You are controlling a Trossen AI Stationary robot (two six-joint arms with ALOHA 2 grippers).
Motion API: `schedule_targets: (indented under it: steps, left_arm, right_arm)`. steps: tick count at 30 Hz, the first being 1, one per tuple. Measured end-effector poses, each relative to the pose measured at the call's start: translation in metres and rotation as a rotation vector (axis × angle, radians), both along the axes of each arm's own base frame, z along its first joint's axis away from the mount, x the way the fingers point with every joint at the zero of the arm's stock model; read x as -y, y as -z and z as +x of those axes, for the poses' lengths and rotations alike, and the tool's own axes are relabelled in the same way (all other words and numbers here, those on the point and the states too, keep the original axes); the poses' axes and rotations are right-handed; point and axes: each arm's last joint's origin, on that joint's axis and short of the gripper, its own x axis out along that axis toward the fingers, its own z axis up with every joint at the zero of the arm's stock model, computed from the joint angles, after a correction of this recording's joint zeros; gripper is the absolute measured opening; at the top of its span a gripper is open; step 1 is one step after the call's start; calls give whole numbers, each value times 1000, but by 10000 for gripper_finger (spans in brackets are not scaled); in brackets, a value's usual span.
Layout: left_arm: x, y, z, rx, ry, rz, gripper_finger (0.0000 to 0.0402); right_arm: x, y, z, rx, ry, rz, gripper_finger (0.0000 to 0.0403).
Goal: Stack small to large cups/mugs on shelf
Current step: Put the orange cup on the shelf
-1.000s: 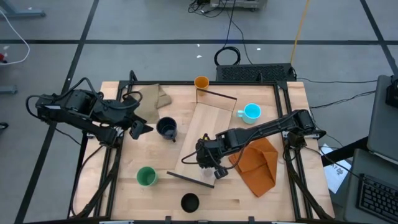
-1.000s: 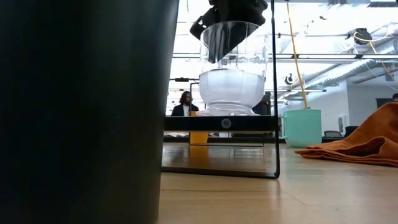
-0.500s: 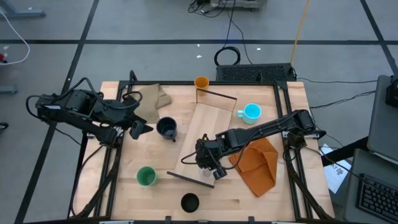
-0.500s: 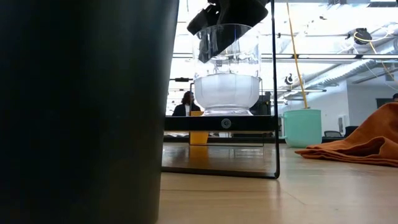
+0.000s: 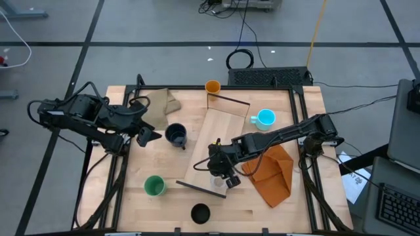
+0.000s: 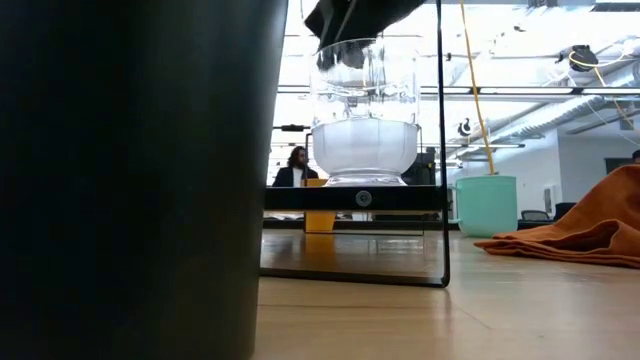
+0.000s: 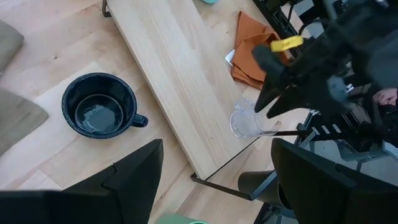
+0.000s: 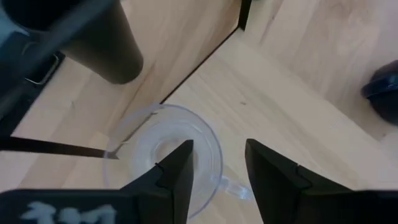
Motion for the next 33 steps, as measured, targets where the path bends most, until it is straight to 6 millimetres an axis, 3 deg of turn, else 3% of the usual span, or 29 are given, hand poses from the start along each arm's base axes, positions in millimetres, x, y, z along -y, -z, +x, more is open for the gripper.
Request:
schedule_targets:
  steps: [8,15,27,33]
  left_arm:
    - [1,0,0,-2,-2,-27,298]
    - [1,2,-2,-35,-7,-23,298]
    - [17,30,19,-352,80,-27,298]
    - [19,42,32,-442,59,45,298]
  right_arm:
    - [3,-26,-13,50,50,47,137]
    - [9,-65,-31,181,92,101,137]
    - [45,-130,-72,421,302,114,137]
    - [56,-145,-85,482,335,133,137]
